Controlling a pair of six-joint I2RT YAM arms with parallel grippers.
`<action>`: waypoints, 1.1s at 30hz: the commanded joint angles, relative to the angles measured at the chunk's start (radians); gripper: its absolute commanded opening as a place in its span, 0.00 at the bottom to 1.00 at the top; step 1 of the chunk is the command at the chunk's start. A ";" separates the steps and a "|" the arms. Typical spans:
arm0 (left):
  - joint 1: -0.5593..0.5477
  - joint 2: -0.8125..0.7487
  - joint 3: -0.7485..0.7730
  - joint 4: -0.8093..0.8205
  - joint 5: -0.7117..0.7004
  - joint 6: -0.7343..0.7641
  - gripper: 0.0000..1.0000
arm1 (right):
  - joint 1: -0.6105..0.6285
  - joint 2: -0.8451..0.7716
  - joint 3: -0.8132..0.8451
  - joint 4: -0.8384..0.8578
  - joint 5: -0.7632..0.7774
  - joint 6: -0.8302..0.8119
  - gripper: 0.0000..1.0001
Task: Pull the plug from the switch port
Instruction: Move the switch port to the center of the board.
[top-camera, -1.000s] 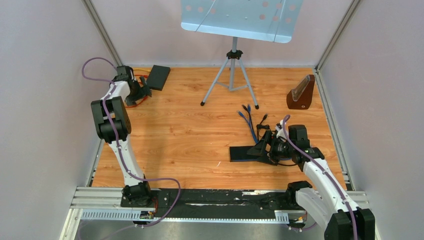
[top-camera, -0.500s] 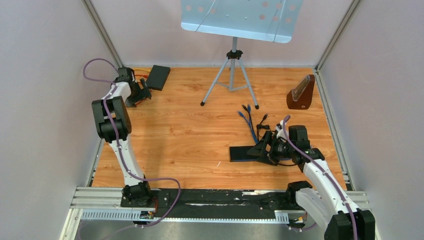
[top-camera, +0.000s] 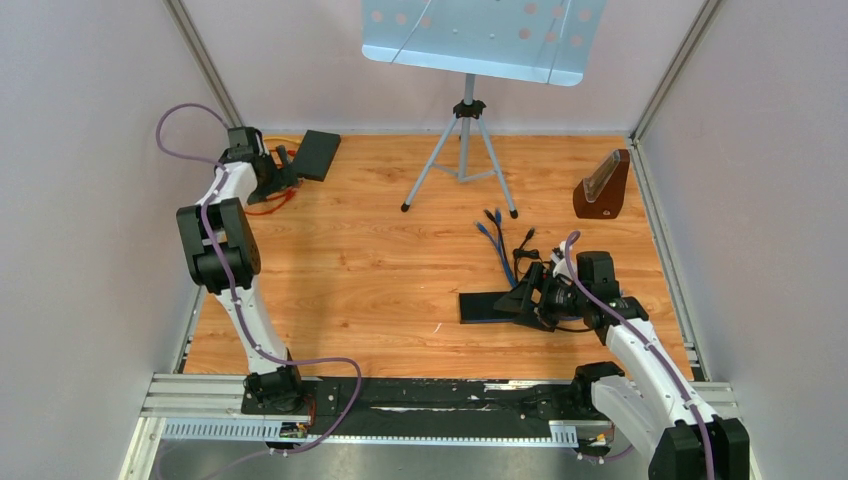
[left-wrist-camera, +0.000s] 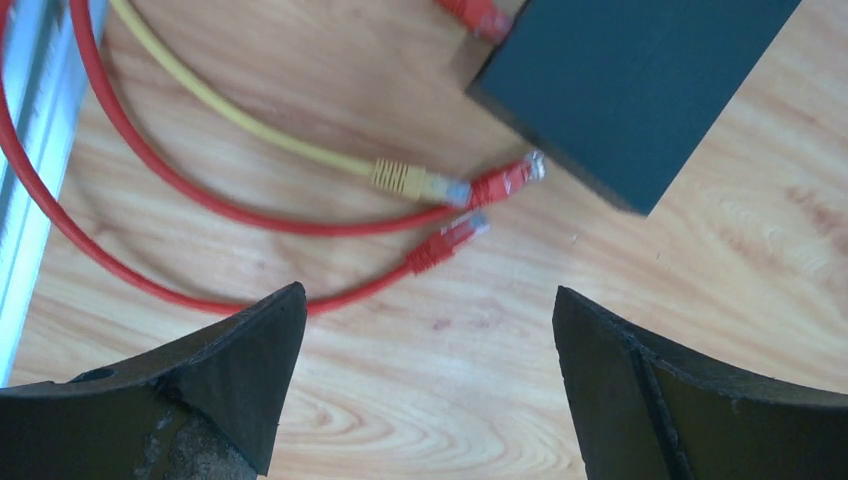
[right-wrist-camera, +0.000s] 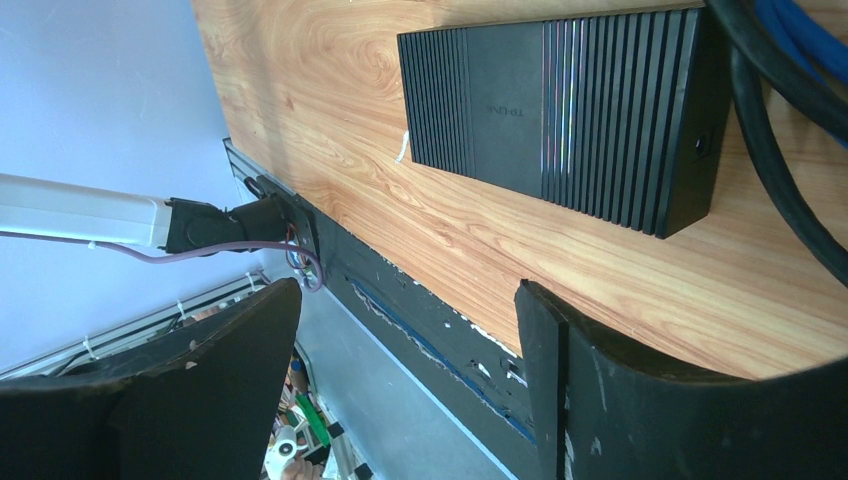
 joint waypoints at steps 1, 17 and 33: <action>0.009 0.091 0.102 -0.084 -0.021 -0.012 1.00 | 0.005 0.005 -0.004 0.045 -0.019 0.003 0.79; 0.009 0.097 0.055 -0.211 -0.103 0.029 0.95 | 0.003 -0.013 -0.017 0.044 -0.036 0.006 0.78; -0.021 -0.059 -0.203 -0.202 -0.075 0.240 0.68 | 0.003 -0.090 -0.066 0.045 -0.054 0.017 0.78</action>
